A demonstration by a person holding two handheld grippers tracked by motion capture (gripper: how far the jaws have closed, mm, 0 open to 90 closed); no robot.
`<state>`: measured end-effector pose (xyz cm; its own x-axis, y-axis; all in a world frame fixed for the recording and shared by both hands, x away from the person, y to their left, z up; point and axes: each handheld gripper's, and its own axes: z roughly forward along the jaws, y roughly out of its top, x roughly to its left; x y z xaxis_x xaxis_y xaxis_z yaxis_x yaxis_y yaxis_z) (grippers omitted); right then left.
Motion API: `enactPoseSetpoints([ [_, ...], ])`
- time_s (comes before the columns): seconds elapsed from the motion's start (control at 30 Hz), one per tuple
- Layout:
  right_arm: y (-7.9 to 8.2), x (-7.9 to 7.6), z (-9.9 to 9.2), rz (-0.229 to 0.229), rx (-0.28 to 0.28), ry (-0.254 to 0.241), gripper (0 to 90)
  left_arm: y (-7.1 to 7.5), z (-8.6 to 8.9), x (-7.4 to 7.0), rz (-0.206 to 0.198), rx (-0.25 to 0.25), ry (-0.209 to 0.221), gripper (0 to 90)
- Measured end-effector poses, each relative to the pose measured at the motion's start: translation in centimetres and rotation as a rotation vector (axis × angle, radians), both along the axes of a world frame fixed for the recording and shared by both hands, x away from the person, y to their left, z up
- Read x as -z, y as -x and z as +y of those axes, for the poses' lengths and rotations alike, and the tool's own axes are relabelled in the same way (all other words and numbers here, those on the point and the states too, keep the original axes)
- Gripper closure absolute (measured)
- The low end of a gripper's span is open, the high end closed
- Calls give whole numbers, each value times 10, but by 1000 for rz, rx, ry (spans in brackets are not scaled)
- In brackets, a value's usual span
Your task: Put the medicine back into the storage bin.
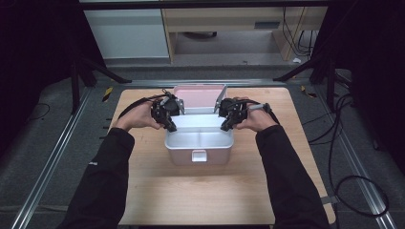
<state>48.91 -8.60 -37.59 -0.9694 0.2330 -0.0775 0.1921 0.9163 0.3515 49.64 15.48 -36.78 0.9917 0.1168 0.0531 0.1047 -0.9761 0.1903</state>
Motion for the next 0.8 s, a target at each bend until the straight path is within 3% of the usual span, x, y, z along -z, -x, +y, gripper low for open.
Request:
enactPoseSetpoints([
  [0.1,1,6,-2,0,5,-13,832,1,0,5,13,1,-2,867],
  [0.3,10,10,-2,4,-1,-15,826,13,5,10,14,10,38,864],
  [0.4,18,11,-6,13,9,-48,825,23,3,9,6,21,26,866],
  [0.53,26,9,-4,-1,22,-26,795,30,4,8,-22,-9,35,852],
  [0.6,29,4,-5,-15,35,-44,765,35,7,1,-57,-34,69,800],
  [0.73,37,-13,-14,-76,71,-136,678,49,16,-21,-118,-95,194,681],
  [0.8,40,-20,-19,-99,106,-170,648,56,22,-29,-158,-131,226,614],
])
